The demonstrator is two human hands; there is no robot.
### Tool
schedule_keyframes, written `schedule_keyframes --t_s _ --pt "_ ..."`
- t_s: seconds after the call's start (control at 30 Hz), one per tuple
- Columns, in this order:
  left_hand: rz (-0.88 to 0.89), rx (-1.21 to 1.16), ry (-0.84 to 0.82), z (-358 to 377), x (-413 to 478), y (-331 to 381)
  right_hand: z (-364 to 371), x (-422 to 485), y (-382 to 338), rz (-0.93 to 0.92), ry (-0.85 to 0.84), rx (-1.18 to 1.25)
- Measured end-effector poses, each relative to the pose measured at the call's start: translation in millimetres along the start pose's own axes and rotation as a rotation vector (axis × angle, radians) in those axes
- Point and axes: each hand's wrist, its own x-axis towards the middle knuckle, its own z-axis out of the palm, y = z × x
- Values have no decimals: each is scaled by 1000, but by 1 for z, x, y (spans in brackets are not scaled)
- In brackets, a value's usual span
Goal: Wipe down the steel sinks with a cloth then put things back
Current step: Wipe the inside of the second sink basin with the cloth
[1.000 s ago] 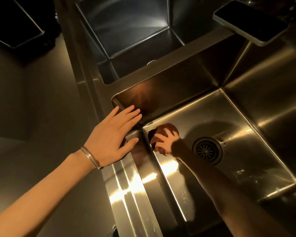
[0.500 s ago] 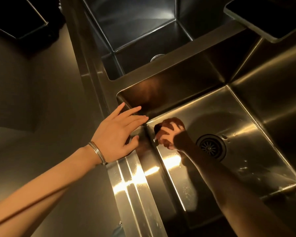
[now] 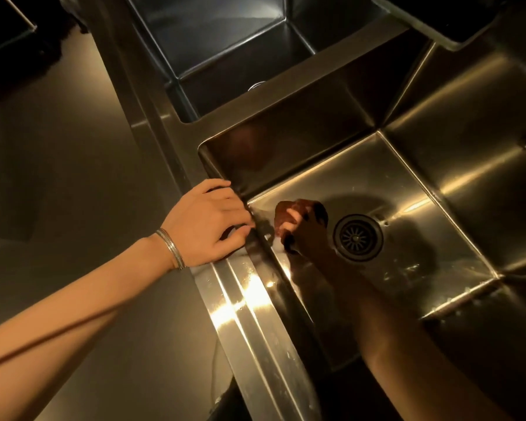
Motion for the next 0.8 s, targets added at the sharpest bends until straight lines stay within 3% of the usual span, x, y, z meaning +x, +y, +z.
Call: schedule_keyframes --t_s 0.07,0.1,0.23,0.3,0.4,0.47,0.6,0.7,0.8 --pt "-21 21 -16 -1 0 2 1 2 -20 5 -3 -97" --pt "-31 29 -16 -2 1 3 6 -9 -27 -27 -86 -114" --pt "-56 32 -24 -3 0 4 7 -65 22 -336 -185 -273" --pt "-62 26 -19 -1 0 3 3 -74 43 -246 -322 -370" --pt "-60 42 2 1 0 3 6 -71 33 33 -295 -276" --pt "-54 43 -9 2 1 4 9 -79 24 -7 -296 -269" --pt "-43 71 -41 0 1 5 7 -117 45 -258 -455 -403" --pt "-30 76 -78 -4 2 7 7 -147 53 -214 -551 -360" --pt "-29 83 -96 -6 4 7 4 -159 43 -4 -583 -172"
